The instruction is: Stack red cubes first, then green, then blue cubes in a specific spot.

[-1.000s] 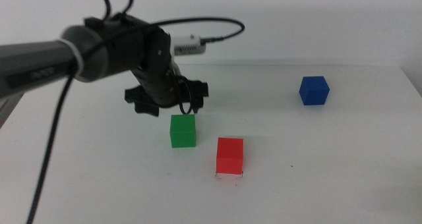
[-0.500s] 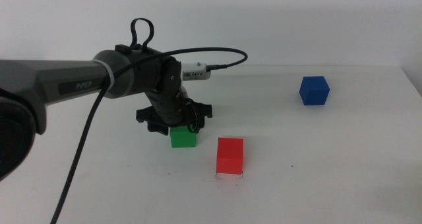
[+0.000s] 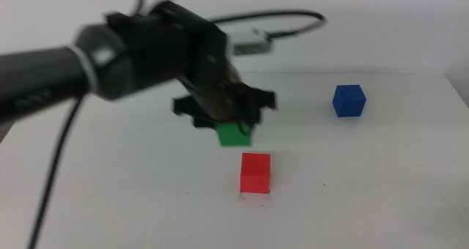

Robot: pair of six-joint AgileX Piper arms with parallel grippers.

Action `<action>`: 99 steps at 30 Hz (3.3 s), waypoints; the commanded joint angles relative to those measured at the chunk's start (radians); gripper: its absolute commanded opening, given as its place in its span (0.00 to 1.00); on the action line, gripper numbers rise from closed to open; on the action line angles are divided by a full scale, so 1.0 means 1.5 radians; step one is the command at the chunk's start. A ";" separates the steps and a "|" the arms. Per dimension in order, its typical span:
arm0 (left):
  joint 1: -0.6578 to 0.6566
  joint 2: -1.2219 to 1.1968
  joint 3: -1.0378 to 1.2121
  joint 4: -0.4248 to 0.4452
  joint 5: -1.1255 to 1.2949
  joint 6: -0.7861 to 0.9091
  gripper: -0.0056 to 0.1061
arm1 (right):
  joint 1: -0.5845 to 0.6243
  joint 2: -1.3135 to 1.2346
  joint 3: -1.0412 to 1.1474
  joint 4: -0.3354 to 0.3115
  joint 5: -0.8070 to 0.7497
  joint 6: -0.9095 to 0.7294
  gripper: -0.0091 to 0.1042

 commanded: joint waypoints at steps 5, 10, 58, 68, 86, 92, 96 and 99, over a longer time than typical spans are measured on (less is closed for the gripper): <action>-0.055 0.042 0.001 0.023 -0.039 -0.068 0.15 | -0.003 -0.003 0.002 -0.002 -0.009 -0.002 0.90; -0.062 0.065 0.001 0.024 -0.053 -0.068 0.15 | -0.003 -0.003 0.002 -0.002 -0.009 -0.002 0.90; -0.033 -0.169 0.001 0.033 0.006 0.241 0.88 | -0.003 -0.003 0.002 -0.002 -0.009 -0.002 0.90; -0.030 -0.495 0.003 -0.061 0.205 0.389 0.88 | -0.003 -0.003 0.002 -0.002 -0.009 -0.002 0.90; -0.030 -0.587 0.003 -0.065 0.209 0.373 0.88 | -0.003 -0.003 0.002 -0.002 -0.009 -0.002 0.90; -0.030 -0.587 0.003 -0.065 0.202 0.373 0.88 | -0.003 -0.003 0.002 -0.002 -0.009 -0.002 0.90; -0.030 -0.587 0.003 -0.065 0.202 0.373 0.88 | -0.003 -0.003 0.002 -0.027 -0.052 -0.006 0.90; -0.030 -0.587 0.003 -0.065 0.202 0.373 0.88 | -0.003 -0.003 0.002 -0.009 -0.040 0.050 0.90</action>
